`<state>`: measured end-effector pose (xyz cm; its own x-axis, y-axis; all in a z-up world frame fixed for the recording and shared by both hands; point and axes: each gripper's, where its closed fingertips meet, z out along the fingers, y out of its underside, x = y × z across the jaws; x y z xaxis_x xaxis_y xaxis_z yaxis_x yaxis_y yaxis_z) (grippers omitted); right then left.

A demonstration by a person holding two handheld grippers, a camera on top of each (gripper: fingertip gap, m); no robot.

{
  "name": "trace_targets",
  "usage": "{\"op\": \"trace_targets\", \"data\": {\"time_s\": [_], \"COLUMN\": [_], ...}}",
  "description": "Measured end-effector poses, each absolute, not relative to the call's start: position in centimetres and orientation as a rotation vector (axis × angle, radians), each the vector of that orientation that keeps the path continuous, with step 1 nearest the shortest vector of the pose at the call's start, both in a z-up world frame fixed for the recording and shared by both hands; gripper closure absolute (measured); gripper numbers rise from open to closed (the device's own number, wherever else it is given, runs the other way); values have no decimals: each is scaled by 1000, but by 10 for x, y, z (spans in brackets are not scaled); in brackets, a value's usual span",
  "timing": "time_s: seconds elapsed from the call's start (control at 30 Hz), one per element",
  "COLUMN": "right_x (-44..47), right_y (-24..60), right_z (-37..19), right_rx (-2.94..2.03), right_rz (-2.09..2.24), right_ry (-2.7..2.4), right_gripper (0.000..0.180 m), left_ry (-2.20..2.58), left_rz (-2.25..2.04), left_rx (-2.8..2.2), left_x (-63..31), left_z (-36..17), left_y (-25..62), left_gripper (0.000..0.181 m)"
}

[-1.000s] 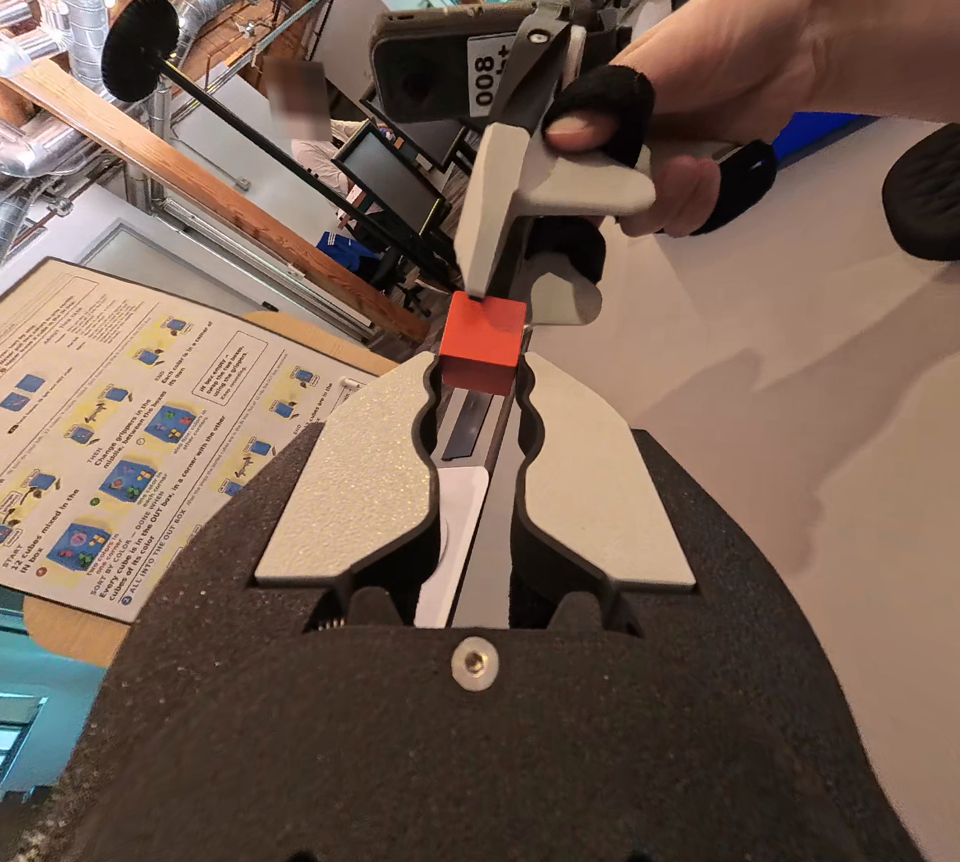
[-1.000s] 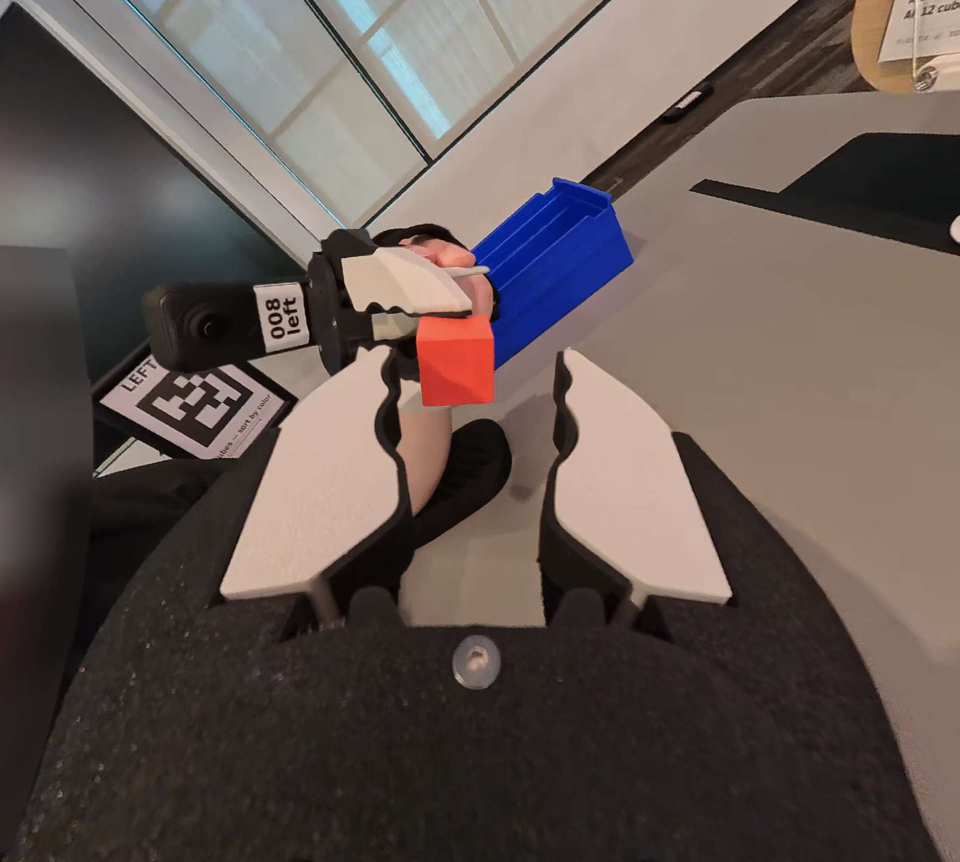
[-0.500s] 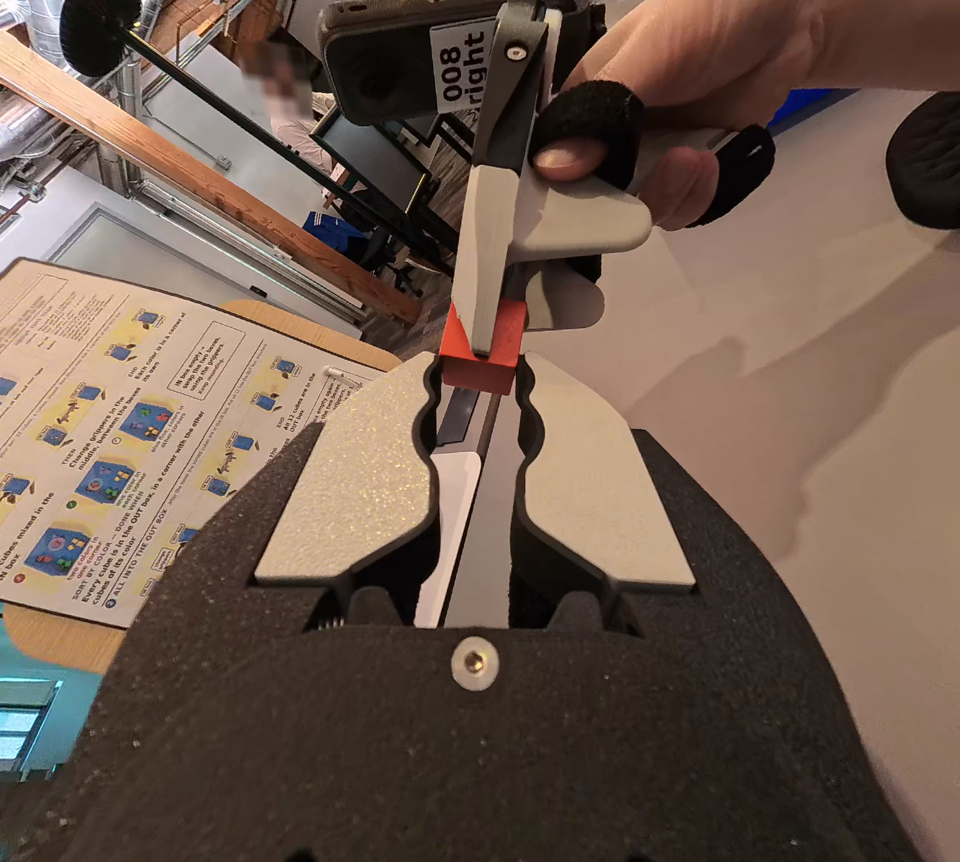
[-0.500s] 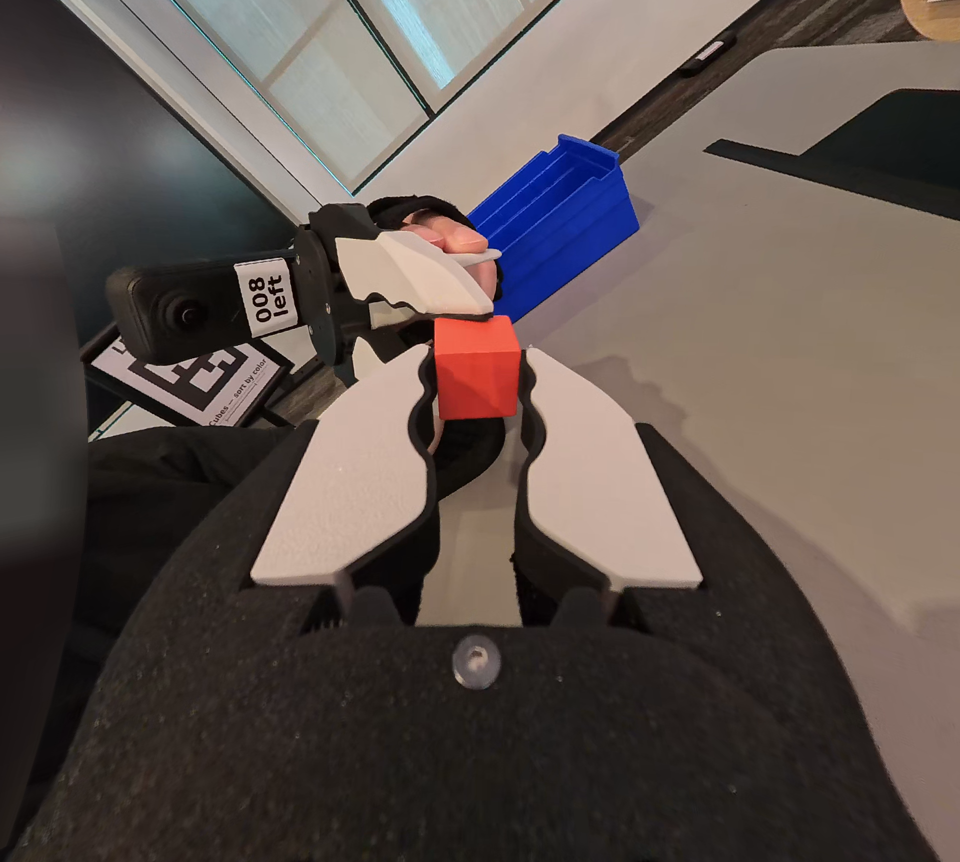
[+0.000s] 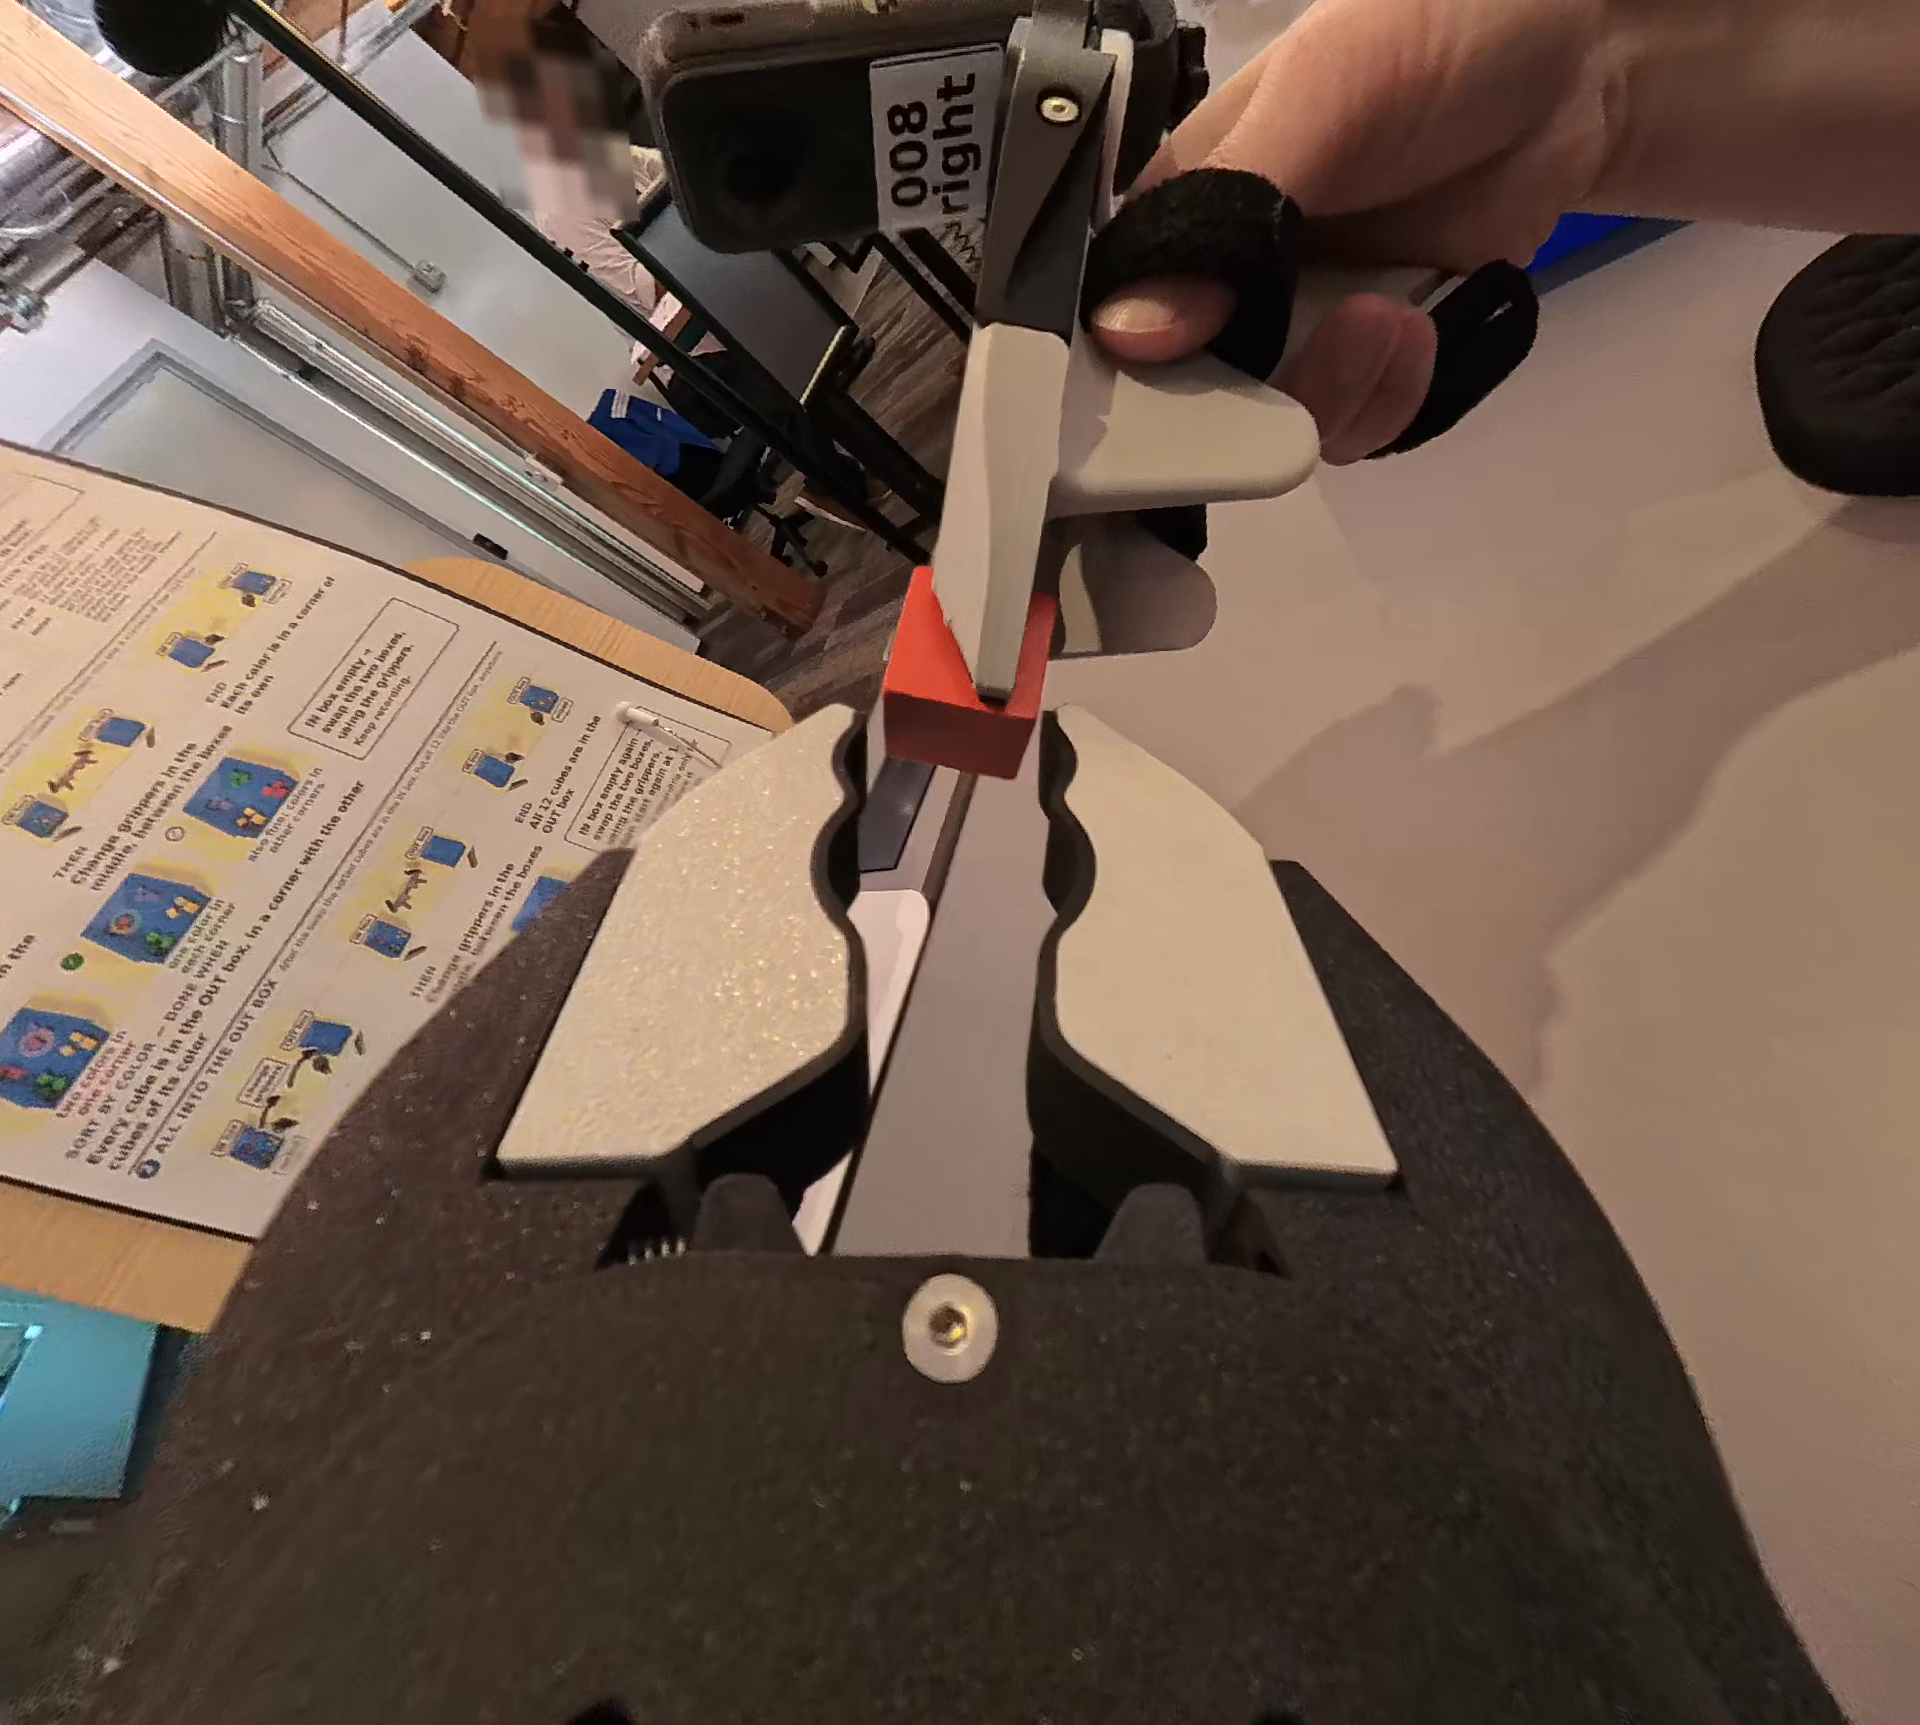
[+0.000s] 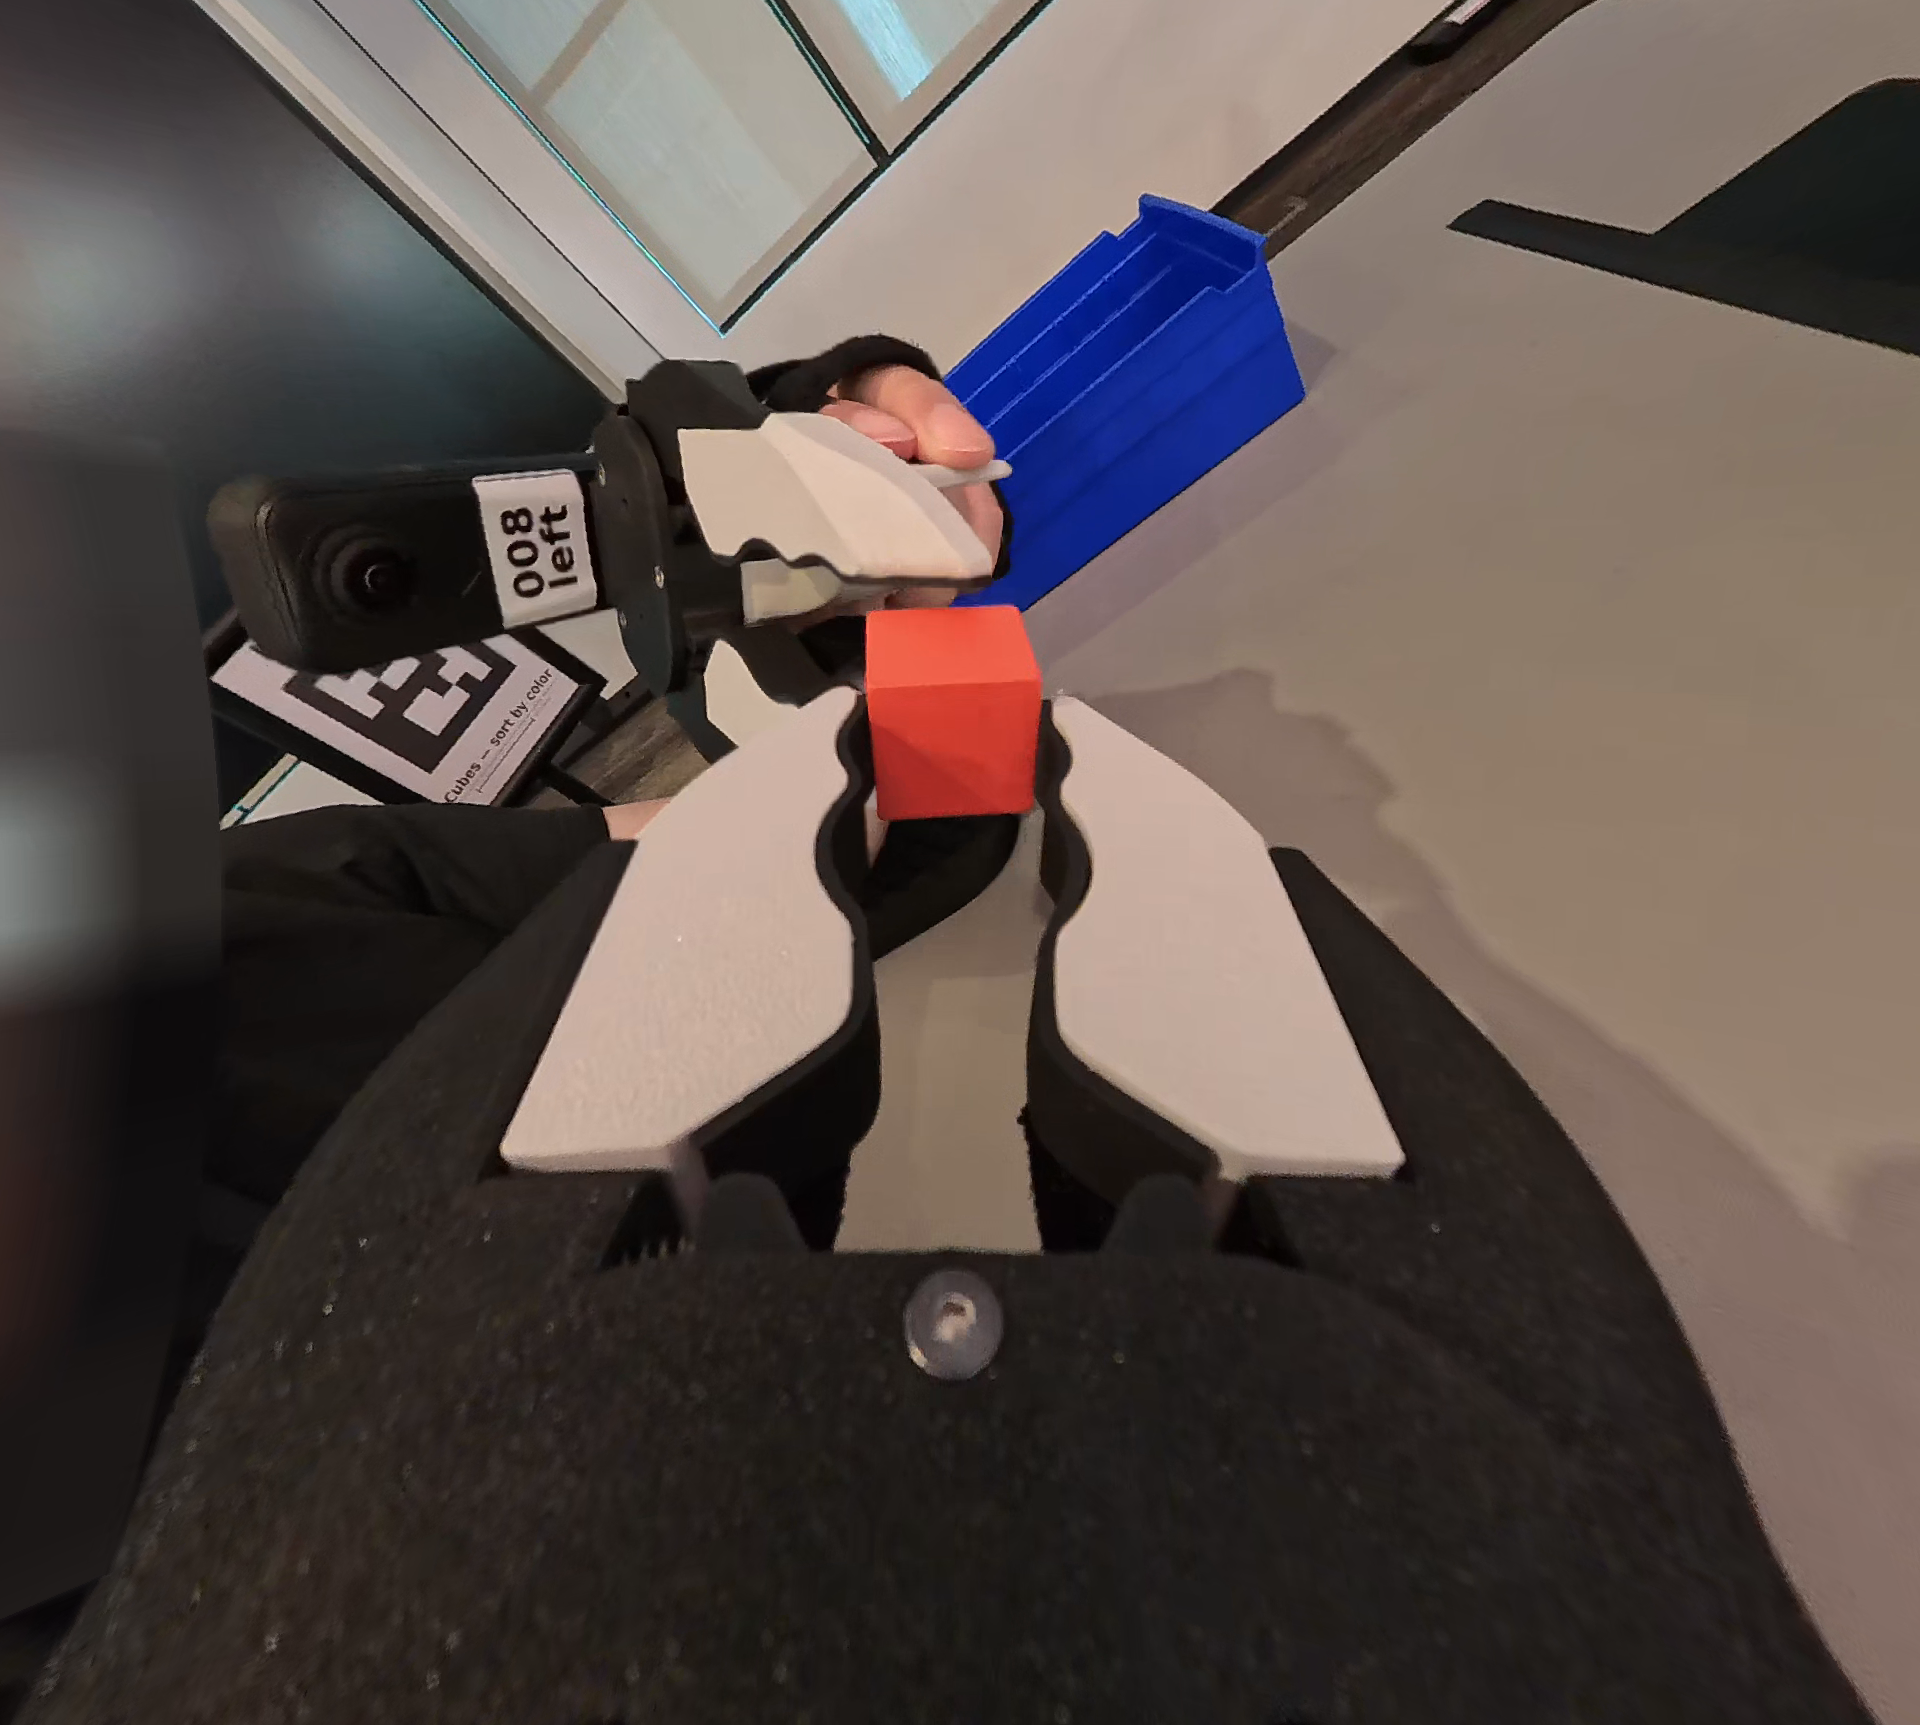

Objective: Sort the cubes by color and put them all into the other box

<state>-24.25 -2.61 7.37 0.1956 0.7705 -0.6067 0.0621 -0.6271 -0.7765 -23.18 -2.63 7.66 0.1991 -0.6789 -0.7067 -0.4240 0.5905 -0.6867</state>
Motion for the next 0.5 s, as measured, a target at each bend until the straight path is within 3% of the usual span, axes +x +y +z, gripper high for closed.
{"op": "trace_targets", "data": {"time_s": [0.13,0.23,0.37,0.5], "right_x": [-225,-176,-28,146], "right_y": [-25,-26,-34,-85], "right_z": [82,103,105,38], "right_rx": [-1853,-1843,-1976,-2287], "right_rz": [1450,1282,661,172], "right_ry": [-774,-763,-547,-40], "right_gripper": [151,151,151,151], "left_ry": [1414,1399,1344,1300], "left_rz": [-242,-233,-245,-224], "left_rx": [-1044,-1066,-1084,-1102], "left_x": [-236,-243,-258,-270], "left_z": [77,79,88,94], "left_y": [-23,-18,-11,-2], "left_gripper": [131,130,138,143]}}
